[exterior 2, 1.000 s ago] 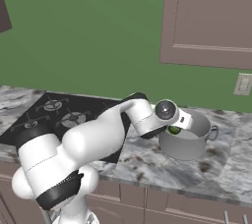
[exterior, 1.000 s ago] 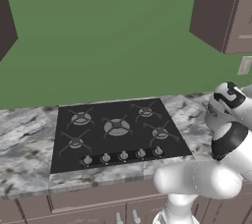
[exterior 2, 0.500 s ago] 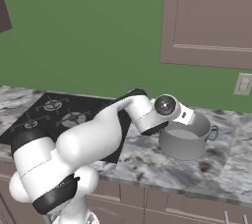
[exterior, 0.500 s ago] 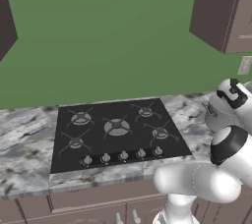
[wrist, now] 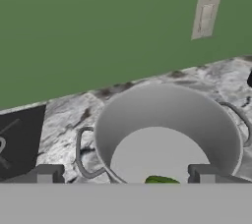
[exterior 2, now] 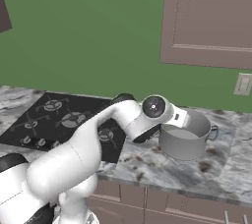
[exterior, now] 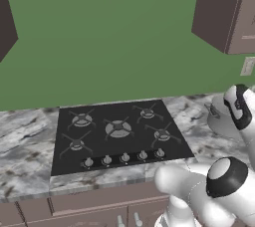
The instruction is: Turn on the sink faucet. Then move the avocado from the counter to the sink. Turn off the sink. Move the vegetable from the sink to the pot next to the stove. Finally move the pot to the center burner.
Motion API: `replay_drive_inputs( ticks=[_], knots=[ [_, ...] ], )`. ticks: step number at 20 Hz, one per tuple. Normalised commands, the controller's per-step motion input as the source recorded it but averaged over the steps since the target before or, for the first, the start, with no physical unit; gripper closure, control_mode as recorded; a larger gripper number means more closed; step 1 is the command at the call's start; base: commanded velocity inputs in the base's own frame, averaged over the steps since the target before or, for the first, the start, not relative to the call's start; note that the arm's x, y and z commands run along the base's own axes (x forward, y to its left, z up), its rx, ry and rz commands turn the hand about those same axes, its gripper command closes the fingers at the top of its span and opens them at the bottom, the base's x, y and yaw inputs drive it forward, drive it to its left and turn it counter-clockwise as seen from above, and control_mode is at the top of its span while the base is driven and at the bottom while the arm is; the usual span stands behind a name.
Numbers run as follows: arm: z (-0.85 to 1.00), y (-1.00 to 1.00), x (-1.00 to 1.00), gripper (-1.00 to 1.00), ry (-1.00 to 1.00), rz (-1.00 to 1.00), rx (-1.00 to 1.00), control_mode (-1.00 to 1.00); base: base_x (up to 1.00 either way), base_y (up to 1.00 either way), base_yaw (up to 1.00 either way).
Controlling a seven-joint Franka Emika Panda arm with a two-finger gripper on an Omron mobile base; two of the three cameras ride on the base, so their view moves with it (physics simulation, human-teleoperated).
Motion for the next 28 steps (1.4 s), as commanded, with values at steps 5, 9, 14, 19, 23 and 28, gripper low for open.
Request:
replay_drive_inputs(
  ticks=[5,9,14,19,23,28],
  knots=[
    [0.25,0.52,-0.33,-1.0,0.11,0.0,-0.16,-1.0,0.0,0.0,0.0],
    [0.05,0.43,-0.04,-1.0,0.23,0.0,-0.17,-1.0,0.0,0.0,0.0],
    [0.0,0.37,0.09,-1.0,0.26,-0.01,-0.14,-1.0,0.0,0.0,0.0],
    [0.0,0.26,0.27,-1.0,0.27,0.0,-0.11,-1.0,0.0,0.0,0.0],
    [-0.04,0.1,0.31,-1.0,0.22,0.0,-0.08,-1.0,0.0,0.0,0.0],
    [-0.22,-0.01,0.34,-1.0,0.12,0.0,-0.02,-1.0,0.0,0.0,0.0]
  ],
)
